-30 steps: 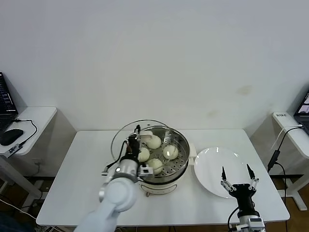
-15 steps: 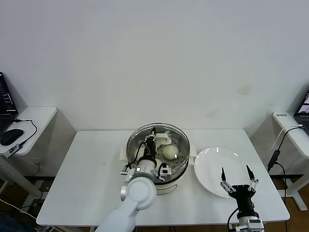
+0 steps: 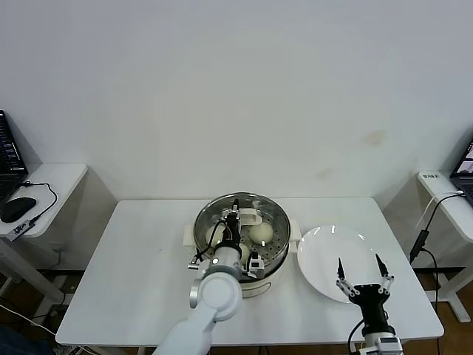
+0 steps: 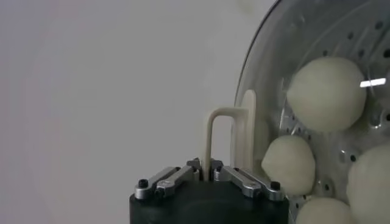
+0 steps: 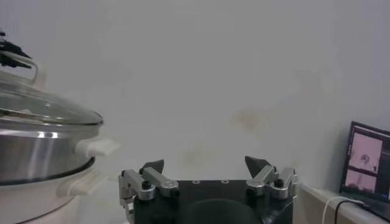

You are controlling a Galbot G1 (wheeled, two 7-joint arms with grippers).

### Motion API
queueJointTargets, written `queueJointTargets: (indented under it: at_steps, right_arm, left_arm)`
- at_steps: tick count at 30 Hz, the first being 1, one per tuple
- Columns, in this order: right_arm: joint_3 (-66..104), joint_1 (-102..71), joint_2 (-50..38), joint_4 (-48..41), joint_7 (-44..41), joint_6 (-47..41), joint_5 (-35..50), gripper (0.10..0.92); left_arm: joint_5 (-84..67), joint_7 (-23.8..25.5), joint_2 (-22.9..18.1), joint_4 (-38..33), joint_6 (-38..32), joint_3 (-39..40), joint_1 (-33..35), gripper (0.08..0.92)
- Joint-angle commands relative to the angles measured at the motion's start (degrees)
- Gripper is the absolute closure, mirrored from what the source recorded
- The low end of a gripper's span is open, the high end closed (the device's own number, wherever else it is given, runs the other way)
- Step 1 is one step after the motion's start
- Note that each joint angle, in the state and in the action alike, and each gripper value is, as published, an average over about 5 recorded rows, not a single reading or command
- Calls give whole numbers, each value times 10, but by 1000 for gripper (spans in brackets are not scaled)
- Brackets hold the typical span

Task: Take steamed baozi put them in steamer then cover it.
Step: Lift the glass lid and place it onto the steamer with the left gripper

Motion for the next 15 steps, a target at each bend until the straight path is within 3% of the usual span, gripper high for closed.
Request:
queueJointTargets:
  at_steps: [1,11,15]
  right_arm:
    - [-1,0,-1,0,0,1,-1,203]
    - [-1,-1,-3,-4,0,4,0,203]
    - [-2,0,-4,-5,0,4,-1,203]
  left_arm:
    - [8,-1,-7,13,-1,0,-2,844]
    - [3,-9,-11,6,-2,0,8,839]
    - [-4,-11,-7,-14,-3,1,17,762]
